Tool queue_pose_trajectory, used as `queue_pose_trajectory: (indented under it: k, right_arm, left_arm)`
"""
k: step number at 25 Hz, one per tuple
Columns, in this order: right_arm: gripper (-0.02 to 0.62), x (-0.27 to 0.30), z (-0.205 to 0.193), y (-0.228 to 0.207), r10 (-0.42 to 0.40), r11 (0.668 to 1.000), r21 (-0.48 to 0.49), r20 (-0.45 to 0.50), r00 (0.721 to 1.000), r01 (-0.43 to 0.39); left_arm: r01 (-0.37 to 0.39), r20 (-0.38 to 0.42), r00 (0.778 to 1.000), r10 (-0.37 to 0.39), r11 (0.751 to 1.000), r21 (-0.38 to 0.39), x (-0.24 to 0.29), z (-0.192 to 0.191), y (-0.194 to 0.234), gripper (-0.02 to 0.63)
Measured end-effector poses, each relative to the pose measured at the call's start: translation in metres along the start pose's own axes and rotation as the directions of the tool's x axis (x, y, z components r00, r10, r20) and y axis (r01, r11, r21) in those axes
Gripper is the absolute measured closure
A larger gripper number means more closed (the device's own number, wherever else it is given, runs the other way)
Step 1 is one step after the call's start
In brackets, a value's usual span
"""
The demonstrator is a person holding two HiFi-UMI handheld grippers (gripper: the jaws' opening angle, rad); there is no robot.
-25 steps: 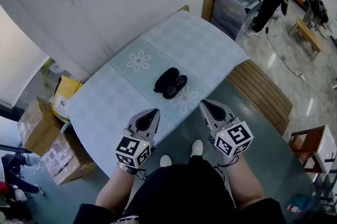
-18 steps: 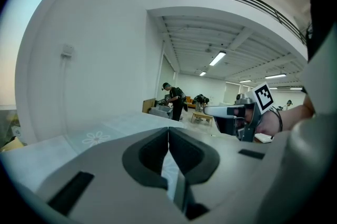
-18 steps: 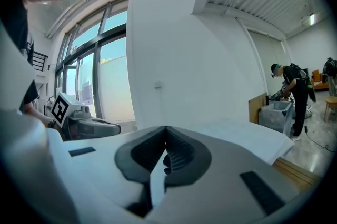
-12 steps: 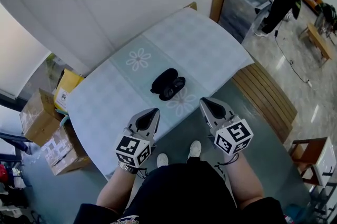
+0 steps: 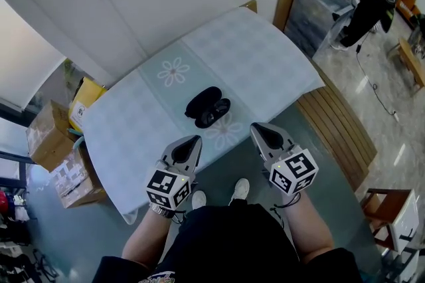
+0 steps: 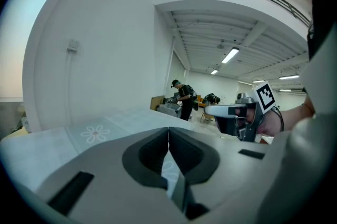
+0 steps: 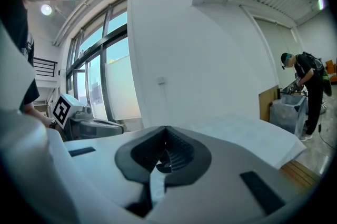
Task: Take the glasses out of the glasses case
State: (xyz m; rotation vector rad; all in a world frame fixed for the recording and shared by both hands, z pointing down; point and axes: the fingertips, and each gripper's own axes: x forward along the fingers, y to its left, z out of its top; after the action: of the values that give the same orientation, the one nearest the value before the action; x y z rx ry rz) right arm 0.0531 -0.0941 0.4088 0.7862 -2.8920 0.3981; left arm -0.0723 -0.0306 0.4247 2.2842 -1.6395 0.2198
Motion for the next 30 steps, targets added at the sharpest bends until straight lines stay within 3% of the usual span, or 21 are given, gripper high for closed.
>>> queue_pose_trajectory:
  k: [19, 30]
  right_arm:
    - [0.572, 0.001, -0.017, -0.022, 0.137, 0.990, 0.040, -0.037, 0.990, -0.136]
    - [0.572, 0.012, -0.027, -0.022, 0.149, 0.987, 0.071, -0.058, 0.987, -0.145]
  left_arm:
    - [-0.137, -0.093, 0.986, 0.138, 0.990, 0.020, 0.017, -0.026, -0.016, 0.577]
    - [-0.144, -0.162, 0.976, 0.144, 0.990, 0.008, 0.038, -0.048, 0.004, 0.577]
